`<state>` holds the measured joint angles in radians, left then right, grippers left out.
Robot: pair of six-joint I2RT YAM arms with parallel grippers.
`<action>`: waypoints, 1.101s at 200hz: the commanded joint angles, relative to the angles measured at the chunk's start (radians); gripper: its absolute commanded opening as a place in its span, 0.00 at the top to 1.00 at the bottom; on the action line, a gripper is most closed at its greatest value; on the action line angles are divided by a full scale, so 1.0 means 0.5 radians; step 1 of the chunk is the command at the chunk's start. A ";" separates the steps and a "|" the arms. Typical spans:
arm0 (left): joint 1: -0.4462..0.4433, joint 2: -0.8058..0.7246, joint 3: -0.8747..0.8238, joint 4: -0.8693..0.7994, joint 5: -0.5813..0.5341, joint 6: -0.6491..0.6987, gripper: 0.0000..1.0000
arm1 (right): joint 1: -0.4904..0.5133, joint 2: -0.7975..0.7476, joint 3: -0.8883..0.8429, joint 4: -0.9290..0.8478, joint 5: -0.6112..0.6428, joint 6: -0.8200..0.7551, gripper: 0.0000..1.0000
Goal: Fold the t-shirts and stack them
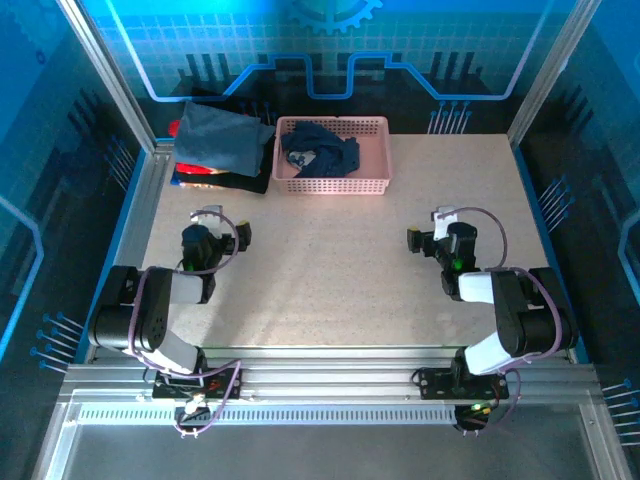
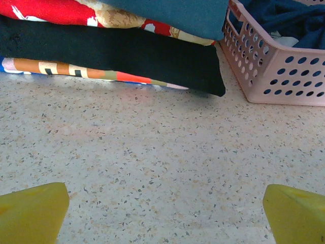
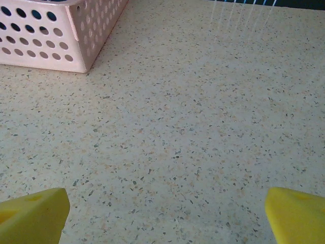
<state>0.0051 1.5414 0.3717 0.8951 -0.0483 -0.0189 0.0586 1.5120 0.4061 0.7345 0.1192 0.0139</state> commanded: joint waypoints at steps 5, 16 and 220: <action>-0.007 0.007 0.033 0.006 -0.018 0.038 0.01 | 0.006 -0.019 0.035 0.069 -0.020 -0.008 0.00; -0.007 0.007 0.034 0.006 -0.018 0.037 0.01 | 0.007 -0.017 0.035 0.069 -0.019 -0.009 0.00; -0.092 -0.531 0.438 -1.062 -0.092 -0.011 0.01 | 0.051 -0.299 0.926 -1.649 -0.215 0.210 0.00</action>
<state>-0.0086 1.4448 0.4171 0.7021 -0.0597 -0.0071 0.0662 1.4540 0.6125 0.3614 0.0940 0.0296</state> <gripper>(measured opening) 0.991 0.997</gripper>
